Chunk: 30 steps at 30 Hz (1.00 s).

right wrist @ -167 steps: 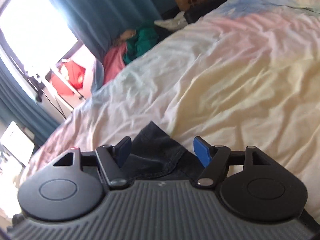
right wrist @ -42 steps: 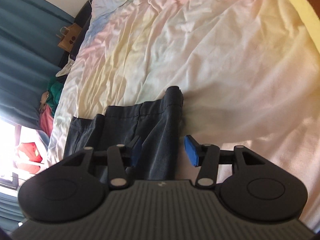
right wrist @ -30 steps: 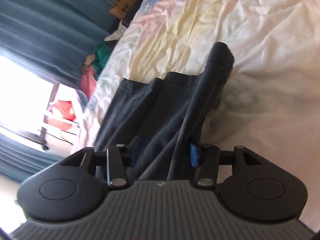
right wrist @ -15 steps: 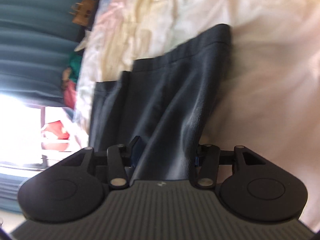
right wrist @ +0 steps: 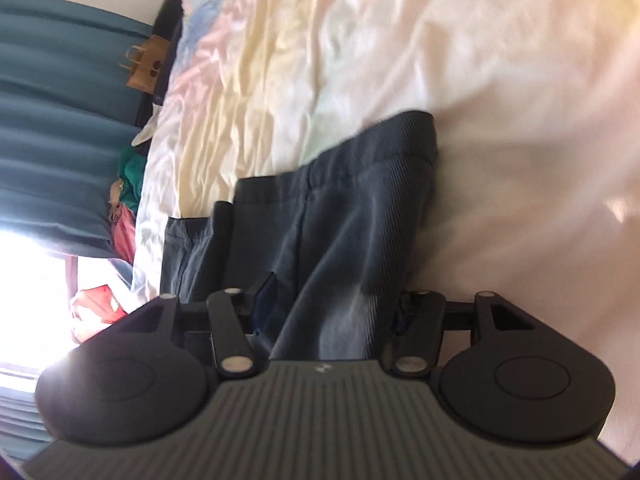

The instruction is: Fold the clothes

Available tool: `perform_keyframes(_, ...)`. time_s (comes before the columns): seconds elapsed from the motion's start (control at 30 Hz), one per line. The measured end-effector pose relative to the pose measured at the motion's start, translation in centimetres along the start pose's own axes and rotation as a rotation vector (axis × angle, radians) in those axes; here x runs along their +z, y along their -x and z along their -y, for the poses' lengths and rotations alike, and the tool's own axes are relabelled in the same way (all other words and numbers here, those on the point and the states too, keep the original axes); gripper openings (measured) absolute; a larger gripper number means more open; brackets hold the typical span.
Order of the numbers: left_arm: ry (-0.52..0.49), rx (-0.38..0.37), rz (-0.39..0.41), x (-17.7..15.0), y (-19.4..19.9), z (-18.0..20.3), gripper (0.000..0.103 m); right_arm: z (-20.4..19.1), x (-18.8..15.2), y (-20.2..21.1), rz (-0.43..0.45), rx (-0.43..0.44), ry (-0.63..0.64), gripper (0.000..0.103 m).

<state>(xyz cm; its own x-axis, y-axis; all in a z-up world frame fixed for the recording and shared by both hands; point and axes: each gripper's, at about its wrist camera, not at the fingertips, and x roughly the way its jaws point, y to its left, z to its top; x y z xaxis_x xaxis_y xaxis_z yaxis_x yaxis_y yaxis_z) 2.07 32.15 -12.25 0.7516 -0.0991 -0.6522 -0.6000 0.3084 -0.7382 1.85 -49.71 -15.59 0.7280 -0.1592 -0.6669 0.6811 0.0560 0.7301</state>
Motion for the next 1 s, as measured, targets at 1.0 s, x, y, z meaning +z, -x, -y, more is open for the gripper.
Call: perform_keyframes(1.0,-0.149,-0.036,0.17,9.9,-9.1,24.6,0.007,-24.6,-2.1,-4.5,0.233,0.08,0.413,0.007)
